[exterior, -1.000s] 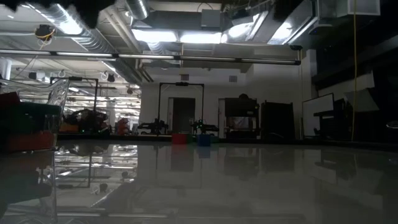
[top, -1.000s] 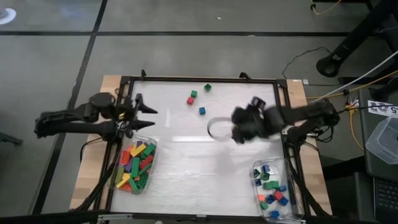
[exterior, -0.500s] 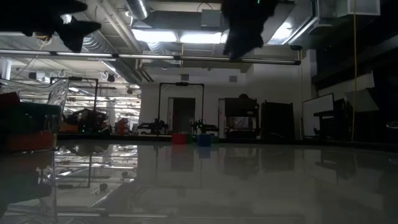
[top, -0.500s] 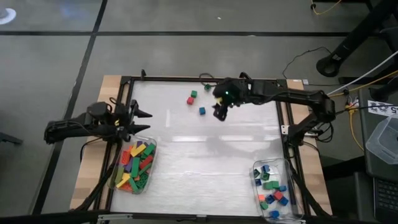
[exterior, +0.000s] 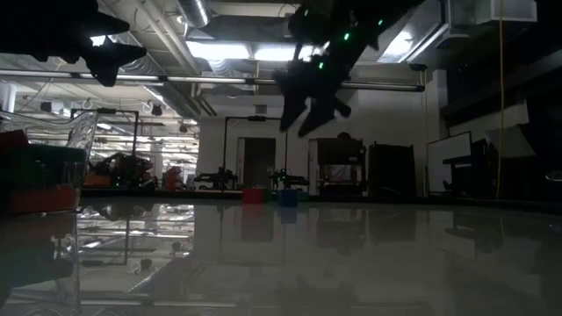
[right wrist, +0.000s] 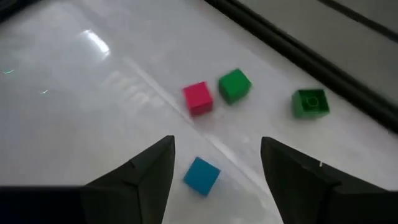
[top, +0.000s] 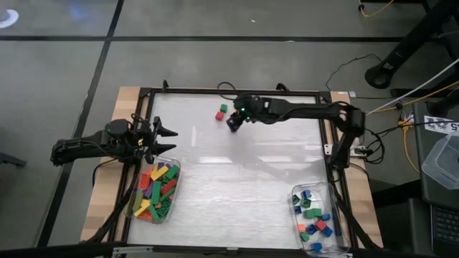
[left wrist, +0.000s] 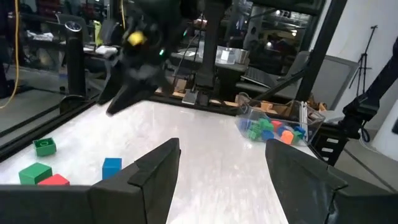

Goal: Sort blocks by size
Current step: Put the small blue wooden block into the right transparent bin

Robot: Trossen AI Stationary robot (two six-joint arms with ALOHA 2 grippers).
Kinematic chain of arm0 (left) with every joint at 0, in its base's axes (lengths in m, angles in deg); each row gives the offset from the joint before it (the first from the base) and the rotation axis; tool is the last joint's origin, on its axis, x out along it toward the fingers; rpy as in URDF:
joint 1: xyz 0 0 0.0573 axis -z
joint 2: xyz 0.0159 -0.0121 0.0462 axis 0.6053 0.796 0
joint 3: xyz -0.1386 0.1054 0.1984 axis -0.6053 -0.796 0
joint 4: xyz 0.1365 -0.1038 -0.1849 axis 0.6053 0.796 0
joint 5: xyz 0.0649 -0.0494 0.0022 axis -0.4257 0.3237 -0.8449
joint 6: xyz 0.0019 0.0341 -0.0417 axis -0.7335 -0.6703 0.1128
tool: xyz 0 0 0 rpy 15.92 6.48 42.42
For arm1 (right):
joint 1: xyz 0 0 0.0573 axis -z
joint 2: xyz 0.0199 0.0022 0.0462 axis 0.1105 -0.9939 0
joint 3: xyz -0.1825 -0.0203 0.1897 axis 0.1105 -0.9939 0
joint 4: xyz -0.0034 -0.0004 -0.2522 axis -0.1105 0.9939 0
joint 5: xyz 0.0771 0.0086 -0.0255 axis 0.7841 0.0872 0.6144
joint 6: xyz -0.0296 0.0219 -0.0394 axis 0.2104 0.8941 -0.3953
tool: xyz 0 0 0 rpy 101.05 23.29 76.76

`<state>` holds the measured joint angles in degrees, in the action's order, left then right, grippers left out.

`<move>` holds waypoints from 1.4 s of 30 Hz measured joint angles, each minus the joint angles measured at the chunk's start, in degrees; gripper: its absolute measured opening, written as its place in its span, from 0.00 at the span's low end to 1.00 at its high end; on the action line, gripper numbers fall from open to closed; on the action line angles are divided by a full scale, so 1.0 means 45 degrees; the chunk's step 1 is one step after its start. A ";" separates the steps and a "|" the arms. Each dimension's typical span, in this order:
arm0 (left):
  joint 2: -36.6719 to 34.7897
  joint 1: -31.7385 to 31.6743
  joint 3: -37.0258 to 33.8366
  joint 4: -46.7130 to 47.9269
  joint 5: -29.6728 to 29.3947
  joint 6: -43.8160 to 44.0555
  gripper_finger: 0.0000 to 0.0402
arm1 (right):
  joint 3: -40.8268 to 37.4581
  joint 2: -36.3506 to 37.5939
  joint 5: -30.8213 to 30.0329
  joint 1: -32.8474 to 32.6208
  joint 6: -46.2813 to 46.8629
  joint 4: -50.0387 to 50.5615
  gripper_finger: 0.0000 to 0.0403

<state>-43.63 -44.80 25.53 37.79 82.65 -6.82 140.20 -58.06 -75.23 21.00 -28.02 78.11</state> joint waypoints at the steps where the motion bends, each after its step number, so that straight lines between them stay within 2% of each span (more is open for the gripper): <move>1: 0.0000 0.0000 0.0000 0.0003 0.0001 -0.0014 0.56 | 0.0006 -0.0222 -0.0194 0.0000 0.0346 0.0089 0.59; 4: 0.0000 0.0000 0.0000 -0.0003 -0.0005 -0.0043 0.56 | 0.0006 -0.0868 -0.0797 0.0000 0.1696 0.0187 0.59; 9: 0.0001 0.0000 0.0000 -0.0002 -0.0113 -0.0046 0.56 | 0.0006 -0.1748 -0.0803 -0.0016 0.3057 0.0055 0.59; 24: 0.0000 0.0000 0.0010 0.0044 -0.0224 -0.0095 0.56 | 0.0011 -0.3014 -0.1378 -0.0876 0.3961 -0.0893 0.59; 42: 0.0005 0.0000 0.0010 0.0096 -0.0238 -0.0090 0.56 | 0.0025 -0.3615 -0.1600 -0.0840 0.4431 -0.0822 0.59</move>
<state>-43.61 -44.80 25.57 38.23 81.58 -7.22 140.31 -74.33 -82.43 17.22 -8.09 74.41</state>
